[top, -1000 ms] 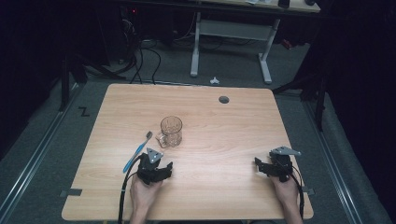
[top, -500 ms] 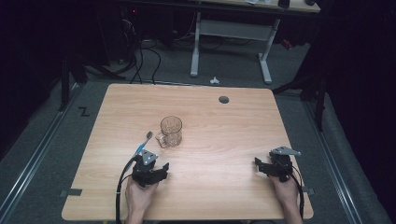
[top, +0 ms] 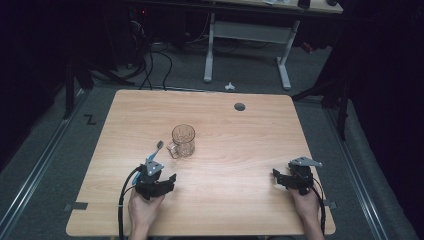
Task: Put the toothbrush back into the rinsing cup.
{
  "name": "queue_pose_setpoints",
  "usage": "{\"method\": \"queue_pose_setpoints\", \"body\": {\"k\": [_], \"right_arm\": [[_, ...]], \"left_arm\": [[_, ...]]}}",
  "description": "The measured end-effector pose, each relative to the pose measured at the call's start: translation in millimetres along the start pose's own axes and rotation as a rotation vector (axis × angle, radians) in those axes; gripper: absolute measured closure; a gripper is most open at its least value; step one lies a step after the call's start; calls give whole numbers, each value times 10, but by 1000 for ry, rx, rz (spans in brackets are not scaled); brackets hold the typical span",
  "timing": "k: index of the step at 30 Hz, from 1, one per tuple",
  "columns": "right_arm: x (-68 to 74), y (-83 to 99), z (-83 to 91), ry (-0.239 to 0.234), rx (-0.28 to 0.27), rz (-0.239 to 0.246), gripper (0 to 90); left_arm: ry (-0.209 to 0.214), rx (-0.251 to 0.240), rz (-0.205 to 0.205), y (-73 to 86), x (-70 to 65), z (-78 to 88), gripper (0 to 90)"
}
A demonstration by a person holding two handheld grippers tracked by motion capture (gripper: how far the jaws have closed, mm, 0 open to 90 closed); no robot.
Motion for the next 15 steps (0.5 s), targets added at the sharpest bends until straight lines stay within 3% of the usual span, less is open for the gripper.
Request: {"method": "queue_pose_setpoints", "body": {"k": [15], "right_arm": [[1,1,1,-1,1,0,283]], "left_arm": [[-49,6,1,-54,205,174,405]]}}
Point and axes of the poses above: each handheld gripper's, and its own axes: z roughly backward along the jaws, y roughly out of its underside, x roughly to its left, the point moved 5 cm from there along -z, roughly forward along the jaws, and after that the axes turned 10 degrees about x, right-handed, at the moved point
